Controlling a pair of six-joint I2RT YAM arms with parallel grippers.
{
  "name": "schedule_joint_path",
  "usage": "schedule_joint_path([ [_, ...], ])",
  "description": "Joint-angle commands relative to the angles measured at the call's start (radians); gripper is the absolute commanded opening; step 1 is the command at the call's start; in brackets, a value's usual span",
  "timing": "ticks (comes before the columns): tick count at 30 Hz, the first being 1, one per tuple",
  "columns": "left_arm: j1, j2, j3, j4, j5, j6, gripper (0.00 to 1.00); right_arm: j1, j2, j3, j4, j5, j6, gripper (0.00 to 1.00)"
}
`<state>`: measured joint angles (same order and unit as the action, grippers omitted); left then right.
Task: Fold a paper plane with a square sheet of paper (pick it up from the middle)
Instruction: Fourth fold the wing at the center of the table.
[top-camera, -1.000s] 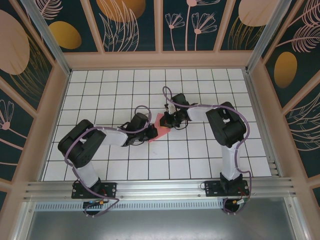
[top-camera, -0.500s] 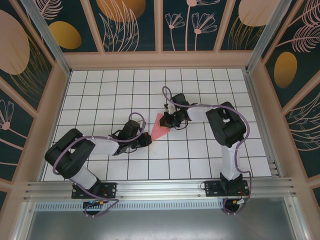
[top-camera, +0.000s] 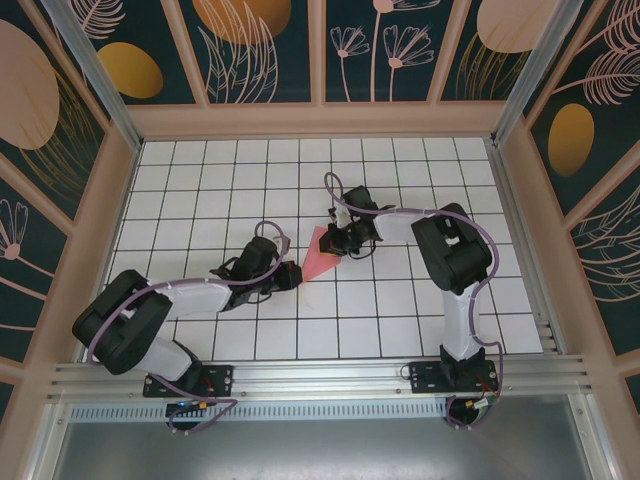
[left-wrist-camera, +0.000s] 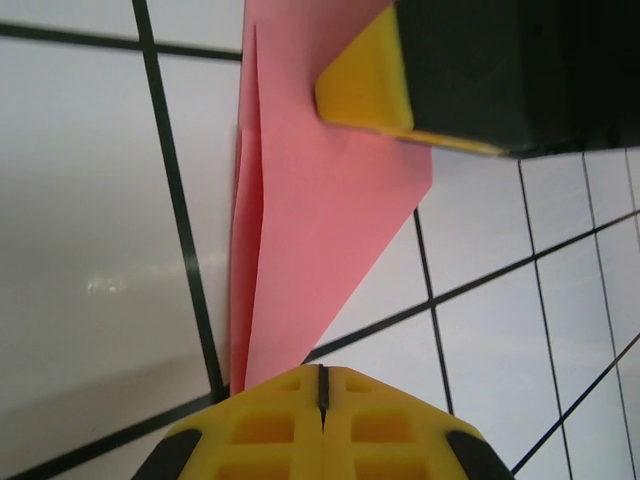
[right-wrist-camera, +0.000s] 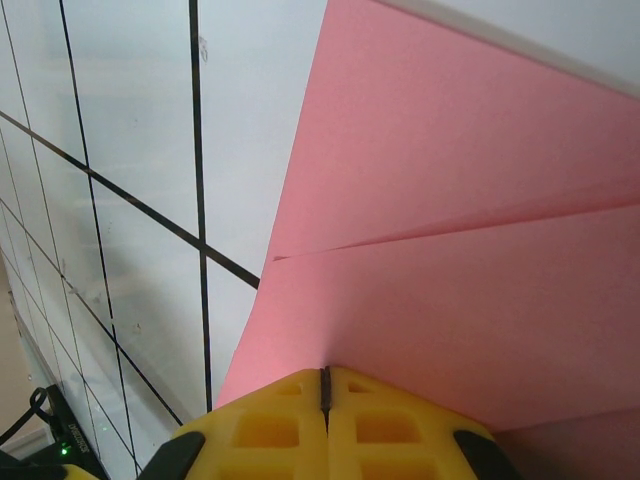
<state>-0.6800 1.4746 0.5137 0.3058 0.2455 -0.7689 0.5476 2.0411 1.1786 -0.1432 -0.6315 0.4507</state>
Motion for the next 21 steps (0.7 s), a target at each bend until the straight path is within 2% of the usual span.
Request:
schedule_joint_path([
  [1,-0.003,0.037,0.038,0.052,-0.038,-0.034,0.03,0.005,0.115,-0.042,-0.116,0.158,-0.023,0.07],
  [6,-0.003,0.117,0.055,0.072,-0.005,-0.056,0.01,0.005,0.108,-0.041,-0.113,0.154,-0.028,0.07],
  [14,-0.002,0.164,0.056,0.026,-0.006,-0.066,0.00,0.005,0.077,-0.009,-0.096,0.132,-0.043,0.07],
  [21,-0.002,0.204,0.041,0.003,-0.022,-0.074,0.00,0.005,-0.022,-0.017,0.018,0.073,-0.114,0.07],
])
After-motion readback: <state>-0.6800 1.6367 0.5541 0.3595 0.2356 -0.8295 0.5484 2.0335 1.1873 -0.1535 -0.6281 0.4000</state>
